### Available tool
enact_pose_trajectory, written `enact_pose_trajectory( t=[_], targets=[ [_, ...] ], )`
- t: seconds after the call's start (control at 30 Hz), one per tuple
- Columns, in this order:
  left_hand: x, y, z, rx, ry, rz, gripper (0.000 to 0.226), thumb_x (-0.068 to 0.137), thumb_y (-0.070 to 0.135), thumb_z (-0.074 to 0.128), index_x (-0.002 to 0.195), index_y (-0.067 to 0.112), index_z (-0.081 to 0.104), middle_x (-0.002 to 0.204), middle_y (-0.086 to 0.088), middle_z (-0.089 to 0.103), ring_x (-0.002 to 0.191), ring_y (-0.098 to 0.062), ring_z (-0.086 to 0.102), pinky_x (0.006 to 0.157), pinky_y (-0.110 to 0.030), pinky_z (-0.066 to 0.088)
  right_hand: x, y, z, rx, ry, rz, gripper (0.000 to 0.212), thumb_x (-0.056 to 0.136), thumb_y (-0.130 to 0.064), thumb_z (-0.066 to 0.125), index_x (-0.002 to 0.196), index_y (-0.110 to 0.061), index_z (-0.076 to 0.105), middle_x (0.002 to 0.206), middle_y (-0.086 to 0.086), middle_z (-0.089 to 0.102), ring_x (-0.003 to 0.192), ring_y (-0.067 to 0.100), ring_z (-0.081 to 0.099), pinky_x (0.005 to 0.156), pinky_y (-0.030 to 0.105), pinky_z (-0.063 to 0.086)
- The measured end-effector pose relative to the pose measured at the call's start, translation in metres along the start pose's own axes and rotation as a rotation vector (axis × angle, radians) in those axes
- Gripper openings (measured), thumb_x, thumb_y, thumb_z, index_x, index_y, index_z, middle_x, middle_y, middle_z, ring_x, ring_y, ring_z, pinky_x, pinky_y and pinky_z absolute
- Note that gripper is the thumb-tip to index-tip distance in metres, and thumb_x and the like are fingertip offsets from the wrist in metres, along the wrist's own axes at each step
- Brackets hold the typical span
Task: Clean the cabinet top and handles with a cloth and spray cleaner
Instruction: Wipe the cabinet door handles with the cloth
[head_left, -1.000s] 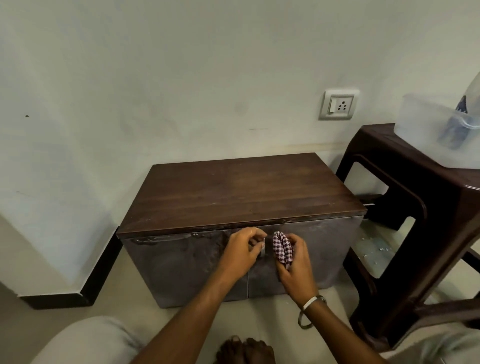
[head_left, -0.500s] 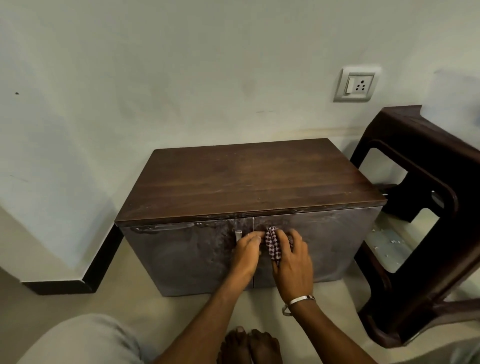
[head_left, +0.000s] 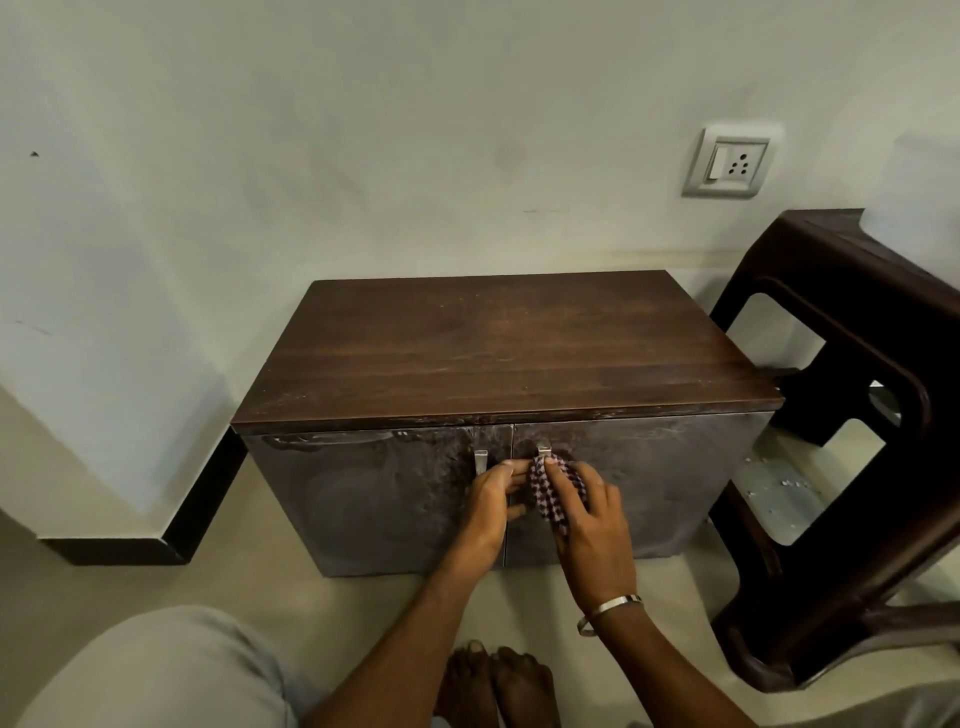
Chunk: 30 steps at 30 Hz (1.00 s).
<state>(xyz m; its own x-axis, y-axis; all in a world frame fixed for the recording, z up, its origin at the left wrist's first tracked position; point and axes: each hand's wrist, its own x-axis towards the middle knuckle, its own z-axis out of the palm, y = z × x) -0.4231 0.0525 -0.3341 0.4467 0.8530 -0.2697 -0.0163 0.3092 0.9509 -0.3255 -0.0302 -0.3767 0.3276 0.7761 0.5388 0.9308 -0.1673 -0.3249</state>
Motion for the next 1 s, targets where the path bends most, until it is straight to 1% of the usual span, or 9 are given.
enact_pose_trajectory(
  t=[0.07, 0.2, 0.33, 0.47, 0.57, 0.7, 0.77, 0.87, 1.0],
  targets=[
    [0.000, -0.001, 0.000, -0.006, 0.004, -0.008, 0.040, 0.105, 0.018, 0.026, 0.100, 0.015, 0.066, 0.094, 0.002, 0.066, 0.089, -0.008, 0.059, 0.077, -0.030, 0.048, 0.008, -0.003, -0.001, 0.002, 0.026, 0.009, 0.086, 0.066, -0.007, 0.080, 0.139, -0.024, 0.038, 0.132, 0.006, 0.038, 0.105, 0.024, 0.042, 0.076, 0.040, 0.057],
    [0.002, -0.001, -0.002, 0.001, 0.004, -0.003, 0.041, 0.105, 0.020, 0.027, 0.092, 0.021, 0.066, 0.094, 0.003, 0.067, 0.091, -0.009, 0.059, 0.079, -0.031, 0.048, -0.005, -0.003, 0.006, -0.042, 0.001, -0.039, 0.086, 0.069, -0.013, 0.080, 0.142, -0.023, 0.035, 0.134, 0.009, 0.039, 0.108, 0.026, 0.043, 0.079, 0.041, 0.057],
    [0.001, -0.001, -0.002, 0.003, -0.009, 0.007, 0.043, 0.105, 0.018, 0.025, 0.091, 0.020, 0.066, 0.093, 0.003, 0.067, 0.089, -0.007, 0.060, 0.073, -0.027, 0.048, -0.013, 0.000, 0.005, -0.062, -0.012, -0.061, 0.087, 0.067, -0.008, 0.080, 0.141, -0.023, 0.036, 0.134, 0.009, 0.040, 0.109, 0.027, 0.042, 0.078, 0.041, 0.057],
    [0.001, -0.002, -0.001, -0.005, -0.003, 0.005, 0.038, 0.105, 0.020, 0.027, 0.097, 0.022, 0.064, 0.099, 0.001, 0.066, 0.093, -0.009, 0.059, 0.083, -0.033, 0.049, 0.006, -0.006, 0.000, -0.049, 0.025, -0.040, 0.082, 0.069, -0.008, 0.077, 0.140, -0.022, 0.040, 0.134, 0.007, 0.039, 0.105, 0.025, 0.041, 0.075, 0.040, 0.057],
    [0.001, -0.003, -0.002, 0.001, 0.011, 0.022, 0.036, 0.104, 0.018, 0.030, 0.095, 0.021, 0.065, 0.098, 0.002, 0.066, 0.092, -0.009, 0.060, 0.076, -0.027, 0.050, 0.004, -0.006, 0.003, -0.045, 0.018, -0.041, 0.084, 0.068, -0.010, 0.079, 0.140, -0.022, 0.038, 0.134, 0.007, 0.039, 0.106, 0.025, 0.042, 0.073, 0.040, 0.057],
    [0.000, -0.004, -0.003, 0.019, 0.005, 0.043, 0.039, 0.104, 0.013, 0.029, 0.093, 0.017, 0.066, 0.094, 0.001, 0.067, 0.089, -0.008, 0.062, 0.070, -0.021, 0.050, -0.014, -0.001, 0.008, -0.066, -0.025, -0.053, 0.090, 0.066, -0.007, 0.080, 0.142, -0.024, 0.035, 0.134, 0.008, 0.039, 0.110, 0.027, 0.042, 0.079, 0.041, 0.057],
    [-0.001, -0.005, -0.004, 0.022, 0.008, 0.042, 0.038, 0.104, 0.013, 0.029, 0.095, 0.018, 0.066, 0.096, 0.001, 0.067, 0.091, -0.009, 0.062, 0.073, -0.023, 0.050, -0.013, -0.001, 0.007, -0.069, -0.035, -0.051, 0.090, 0.068, -0.006, 0.078, 0.143, -0.025, 0.033, 0.135, 0.008, 0.039, 0.110, 0.028, 0.042, 0.080, 0.041, 0.057],
    [0.000, -0.007, -0.002, 0.031, 0.017, 0.047, 0.035, 0.103, 0.014, 0.032, 0.094, 0.021, 0.065, 0.098, 0.002, 0.066, 0.093, -0.010, 0.061, 0.080, -0.029, 0.050, 0.002, -0.005, 0.000, -0.050, 0.002, -0.042, 0.088, 0.067, -0.004, 0.078, 0.142, -0.024, 0.038, 0.134, 0.008, 0.039, 0.106, 0.025, 0.041, 0.078, 0.039, 0.057],
    [0.000, -0.009, -0.001, 0.035, 0.026, 0.052, 0.034, 0.104, 0.012, 0.033, 0.090, 0.023, 0.063, 0.093, 0.007, 0.064, 0.088, -0.006, 0.059, 0.082, -0.027, 0.048, 0.010, -0.008, -0.001, -0.047, 0.033, -0.025, 0.085, 0.067, -0.008, 0.080, 0.141, -0.022, 0.040, 0.131, 0.009, 0.039, 0.102, 0.025, 0.042, 0.076, 0.038, 0.056]
  ],
)
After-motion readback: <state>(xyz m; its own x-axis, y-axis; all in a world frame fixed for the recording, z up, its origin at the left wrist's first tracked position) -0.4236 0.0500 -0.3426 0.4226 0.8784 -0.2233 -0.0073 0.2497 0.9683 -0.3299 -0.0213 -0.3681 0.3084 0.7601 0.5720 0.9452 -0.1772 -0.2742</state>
